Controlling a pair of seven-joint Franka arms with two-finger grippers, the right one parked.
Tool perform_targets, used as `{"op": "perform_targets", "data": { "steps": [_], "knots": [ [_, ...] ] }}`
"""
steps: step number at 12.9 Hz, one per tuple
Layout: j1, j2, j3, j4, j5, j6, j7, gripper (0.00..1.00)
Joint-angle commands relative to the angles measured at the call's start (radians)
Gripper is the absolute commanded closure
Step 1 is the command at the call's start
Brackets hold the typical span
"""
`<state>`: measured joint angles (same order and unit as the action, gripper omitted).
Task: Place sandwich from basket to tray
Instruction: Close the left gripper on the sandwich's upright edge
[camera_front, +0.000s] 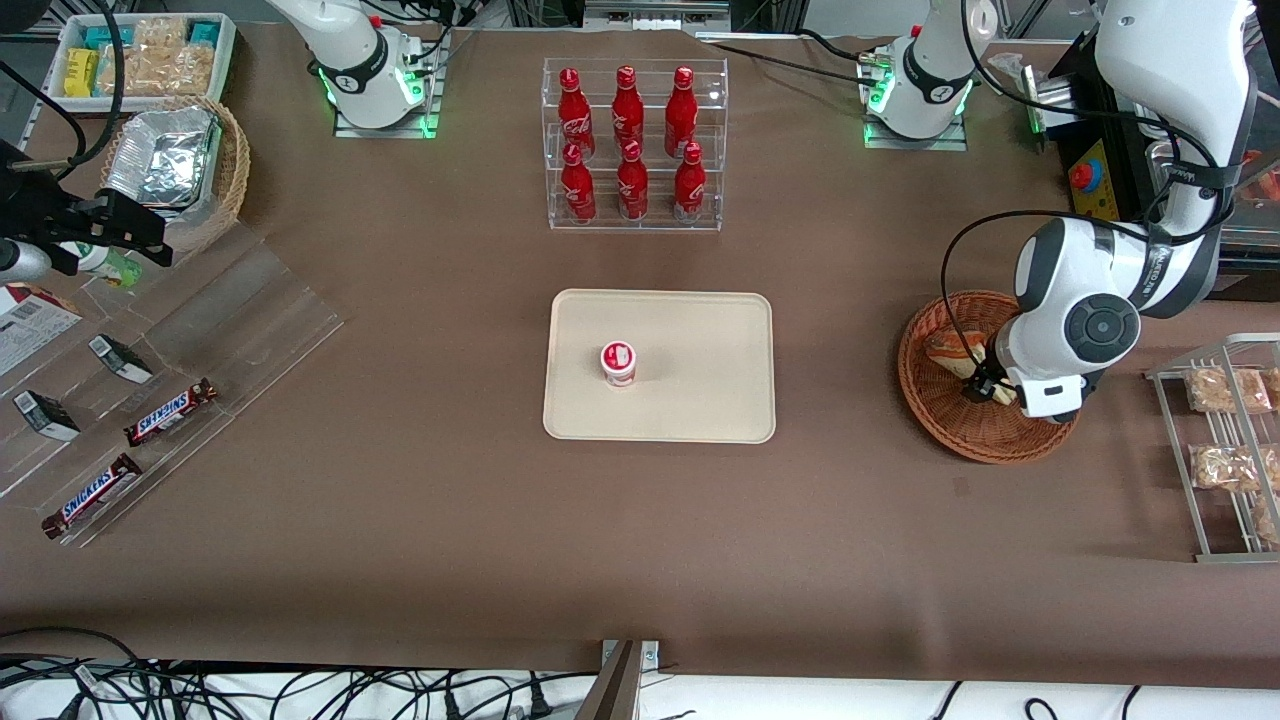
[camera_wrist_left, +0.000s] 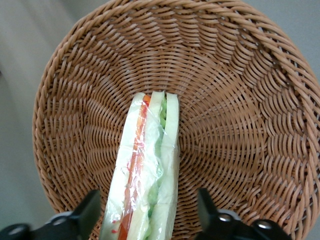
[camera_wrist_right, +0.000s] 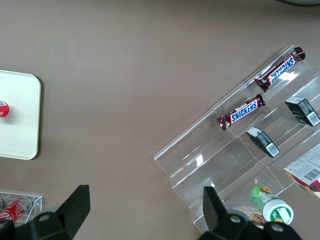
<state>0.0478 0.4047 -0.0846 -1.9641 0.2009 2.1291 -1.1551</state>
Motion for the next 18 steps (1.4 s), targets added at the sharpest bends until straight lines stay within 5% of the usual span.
{"op": "perform_targets", "data": {
  "steps": [1,3,6,11,18],
  "knots": [
    [-0.002,0.003,-0.007,-0.006,0.032,0.009,-0.037,0.47],
    [-0.002,0.005,-0.007,-0.006,0.032,0.009,-0.043,0.59],
    [-0.002,0.005,-0.007,-0.006,0.032,0.009,-0.043,0.65],
    [-0.003,-0.004,-0.01,0.01,0.032,-0.008,0.029,0.67],
    [-0.011,-0.007,-0.029,0.252,0.032,-0.355,0.358,0.67]
  ]
}}
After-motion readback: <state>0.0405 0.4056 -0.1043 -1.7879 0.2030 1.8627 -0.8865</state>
